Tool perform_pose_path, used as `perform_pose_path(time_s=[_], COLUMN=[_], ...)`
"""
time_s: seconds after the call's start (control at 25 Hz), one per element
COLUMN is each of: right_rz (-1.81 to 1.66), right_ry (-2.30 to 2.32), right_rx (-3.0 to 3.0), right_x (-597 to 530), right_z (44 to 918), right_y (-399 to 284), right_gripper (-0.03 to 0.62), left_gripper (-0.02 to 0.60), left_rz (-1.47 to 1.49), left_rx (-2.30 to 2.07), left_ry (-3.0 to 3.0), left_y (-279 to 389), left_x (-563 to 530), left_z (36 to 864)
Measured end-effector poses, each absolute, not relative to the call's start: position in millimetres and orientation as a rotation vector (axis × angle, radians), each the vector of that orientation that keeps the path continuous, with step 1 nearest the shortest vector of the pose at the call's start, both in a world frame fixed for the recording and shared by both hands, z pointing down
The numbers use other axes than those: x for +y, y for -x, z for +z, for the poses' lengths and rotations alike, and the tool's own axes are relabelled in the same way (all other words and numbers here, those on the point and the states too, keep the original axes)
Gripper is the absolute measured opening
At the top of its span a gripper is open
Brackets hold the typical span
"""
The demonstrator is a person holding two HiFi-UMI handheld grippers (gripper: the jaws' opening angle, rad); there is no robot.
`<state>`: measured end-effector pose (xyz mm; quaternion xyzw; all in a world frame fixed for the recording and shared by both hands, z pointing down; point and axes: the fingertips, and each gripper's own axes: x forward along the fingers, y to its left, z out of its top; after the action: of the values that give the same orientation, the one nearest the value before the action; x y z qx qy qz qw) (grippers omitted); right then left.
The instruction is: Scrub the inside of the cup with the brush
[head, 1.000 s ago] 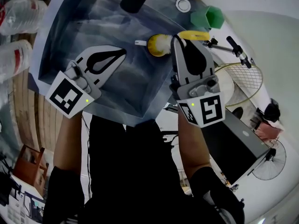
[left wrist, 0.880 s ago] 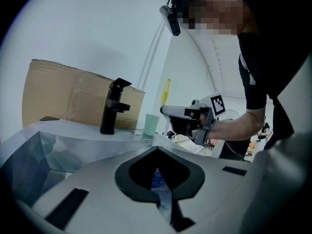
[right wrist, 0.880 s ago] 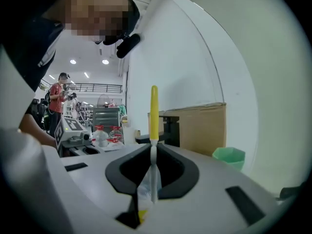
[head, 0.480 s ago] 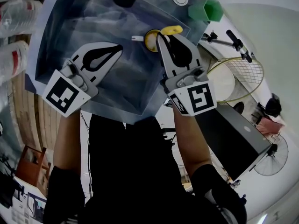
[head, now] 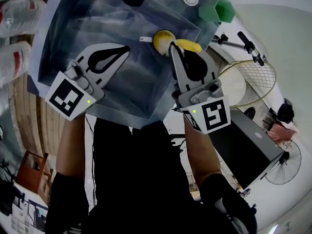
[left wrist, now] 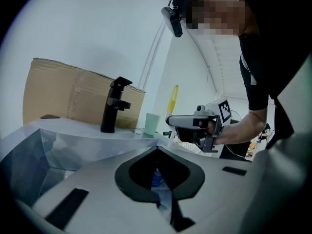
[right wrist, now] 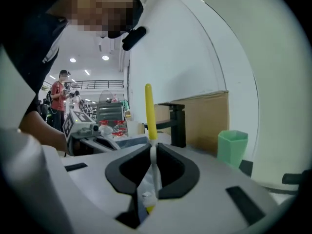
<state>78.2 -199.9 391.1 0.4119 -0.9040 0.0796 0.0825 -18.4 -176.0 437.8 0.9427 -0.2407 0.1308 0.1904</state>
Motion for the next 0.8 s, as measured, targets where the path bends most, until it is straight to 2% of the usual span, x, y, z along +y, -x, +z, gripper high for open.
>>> perform_pose_path(time_s=[0.24,0.56,0.8], right_rz=[0.225,0.119,0.214], right_ry=[-1.21,-1.262,-1.261], right_rx=[-2.665,-2.693,-2.628], right_x=[-199.3,-196.6,-190.9], right_z=[414.2,354.3,397.5], right_y=[-74.3,-88.3,-98.3], right_gripper=[0.048,0.048,0.048], left_gripper=[0.015,0.015,0.015], left_rz=[0.369,0.356,0.341], left_rx=[-0.678,-0.706,-0.762], left_ry=[-2.648,-2.666,-2.684], left_y=[20.0,19.4,23.3], left_x=[-174.8,-180.3,-182.6], left_z=[440.2,434.3,433.7])
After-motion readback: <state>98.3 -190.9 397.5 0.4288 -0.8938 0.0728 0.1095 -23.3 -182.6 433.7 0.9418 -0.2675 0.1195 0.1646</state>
